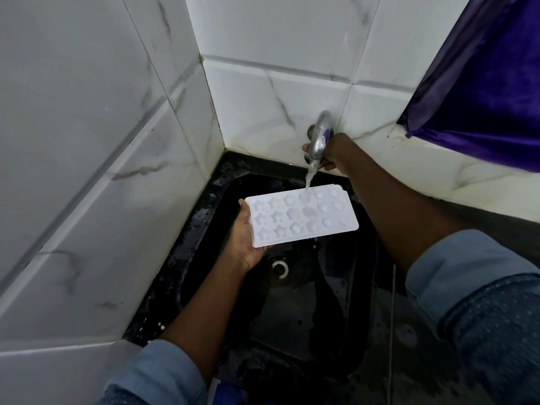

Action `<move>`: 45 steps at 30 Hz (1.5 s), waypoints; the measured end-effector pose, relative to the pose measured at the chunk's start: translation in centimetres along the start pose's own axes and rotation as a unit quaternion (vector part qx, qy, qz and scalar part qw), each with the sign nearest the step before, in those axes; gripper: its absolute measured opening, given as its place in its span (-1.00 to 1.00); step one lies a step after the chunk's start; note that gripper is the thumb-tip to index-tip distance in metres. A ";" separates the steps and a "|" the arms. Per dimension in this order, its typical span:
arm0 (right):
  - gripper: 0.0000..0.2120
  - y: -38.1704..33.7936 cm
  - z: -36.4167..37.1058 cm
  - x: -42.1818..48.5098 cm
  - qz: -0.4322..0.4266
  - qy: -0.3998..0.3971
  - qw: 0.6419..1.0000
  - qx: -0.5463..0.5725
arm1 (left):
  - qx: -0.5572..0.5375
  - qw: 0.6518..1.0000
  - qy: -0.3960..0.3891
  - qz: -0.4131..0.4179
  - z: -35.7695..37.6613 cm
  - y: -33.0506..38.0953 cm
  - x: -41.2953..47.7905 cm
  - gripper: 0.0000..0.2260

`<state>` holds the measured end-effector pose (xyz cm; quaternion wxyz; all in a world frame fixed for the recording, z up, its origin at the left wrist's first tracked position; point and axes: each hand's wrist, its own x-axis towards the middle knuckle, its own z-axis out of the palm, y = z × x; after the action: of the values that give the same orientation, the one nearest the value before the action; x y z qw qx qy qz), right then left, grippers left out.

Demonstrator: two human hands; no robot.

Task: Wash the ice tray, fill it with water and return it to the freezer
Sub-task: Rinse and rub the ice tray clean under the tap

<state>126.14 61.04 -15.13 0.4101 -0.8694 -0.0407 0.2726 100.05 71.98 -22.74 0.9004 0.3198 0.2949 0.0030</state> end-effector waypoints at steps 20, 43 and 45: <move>-0.78 -1.1 -0.7 0.0 0.029 -0.074 0.995 -0.063 | -0.027 0.999 -0.002 -0.038 4.1 -3.3 2.5 -0.30; -0.78 -1.3 -0.4 -0.7 0.038 -0.068 0.995 -0.068 | -0.034 0.999 0.025 -0.010 -0.5 -0.6 1.5 -0.24; -0.82 -1.4 -0.5 -1.0 0.040 -0.068 0.995 -0.067 | -0.037 0.999 0.032 -0.003 -1.5 -0.1 1.0 -0.25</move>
<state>125.77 61.36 -13.43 0.3358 -0.8753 -0.0523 0.3440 100.03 72.96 -24.26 0.9018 0.2854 0.3239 0.0208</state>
